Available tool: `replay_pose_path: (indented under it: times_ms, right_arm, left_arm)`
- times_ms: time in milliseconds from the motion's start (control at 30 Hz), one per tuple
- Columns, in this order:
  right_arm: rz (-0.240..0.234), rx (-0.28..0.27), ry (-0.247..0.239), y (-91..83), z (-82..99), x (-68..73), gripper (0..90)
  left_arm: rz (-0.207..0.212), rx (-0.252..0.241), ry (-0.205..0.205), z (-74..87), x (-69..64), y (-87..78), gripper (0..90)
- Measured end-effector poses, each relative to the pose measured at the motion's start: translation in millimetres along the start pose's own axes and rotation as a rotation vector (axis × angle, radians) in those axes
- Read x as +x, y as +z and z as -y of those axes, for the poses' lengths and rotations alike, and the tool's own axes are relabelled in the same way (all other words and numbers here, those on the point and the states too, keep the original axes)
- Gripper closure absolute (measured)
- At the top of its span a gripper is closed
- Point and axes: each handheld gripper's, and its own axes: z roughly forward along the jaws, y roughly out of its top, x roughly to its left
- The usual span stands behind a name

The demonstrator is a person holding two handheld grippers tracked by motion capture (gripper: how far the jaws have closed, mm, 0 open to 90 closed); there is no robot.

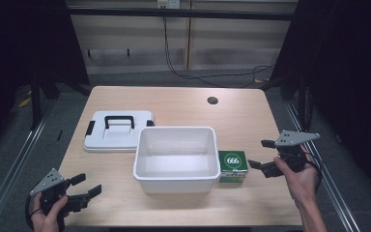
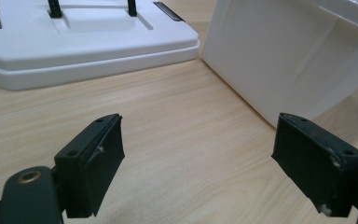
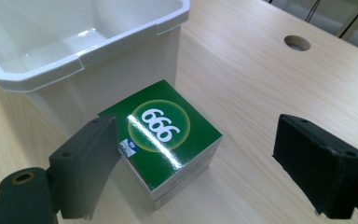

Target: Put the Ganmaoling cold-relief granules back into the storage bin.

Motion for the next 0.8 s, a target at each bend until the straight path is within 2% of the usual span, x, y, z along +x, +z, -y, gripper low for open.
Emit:
replay_pose_path:
  times_ms: [133,267,333,433,533,700,733,800]
  right_arm:
    - [0.004,0.029,-0.024,1.8,-8.1,-1.1,13.5]
    - [-0.014,0.064,-0.063,6.0,-16.3,-1.3,12.9]
    - [-0.008,0.102,-0.093,8.7,-19.0,-0.9,12.6]
    - [-0.029,0.143,-0.120,11.4,-23.9,-2.1,12.9]
    - [-0.054,0.150,-0.133,13.0,-29.4,-3.3,13.1]
    - [-0.097,0.199,-0.178,20.9,-41.4,-0.8,13.1]
    - [-0.097,0.199,-0.178,20.9,-41.4,-0.8,13.1]
    - [-0.125,0.196,-0.175,24.3,-47.2,-1.9,13.2]
  left_arm:
    - [-0.003,0.000,0.003,0.1,1.7,-0.6,15.9]
    - [0.001,0.001,0.001,0.0,1.0,0.0,15.8]
    - [-0.002,0.000,0.002,0.2,1.2,-0.6,15.9]
    - [0.000,-0.002,-0.001,0.3,1.1,-1.0,15.9]
    - [-0.001,-0.001,-0.001,0.2,1.2,-0.6,15.8]
    - [0.000,0.000,0.002,0.2,1.1,-0.7,15.9]
    - [0.000,0.000,0.002,0.2,1.1,-0.7,15.8]
    - [0.002,0.000,0.002,0.0,1.3,-0.7,15.9]
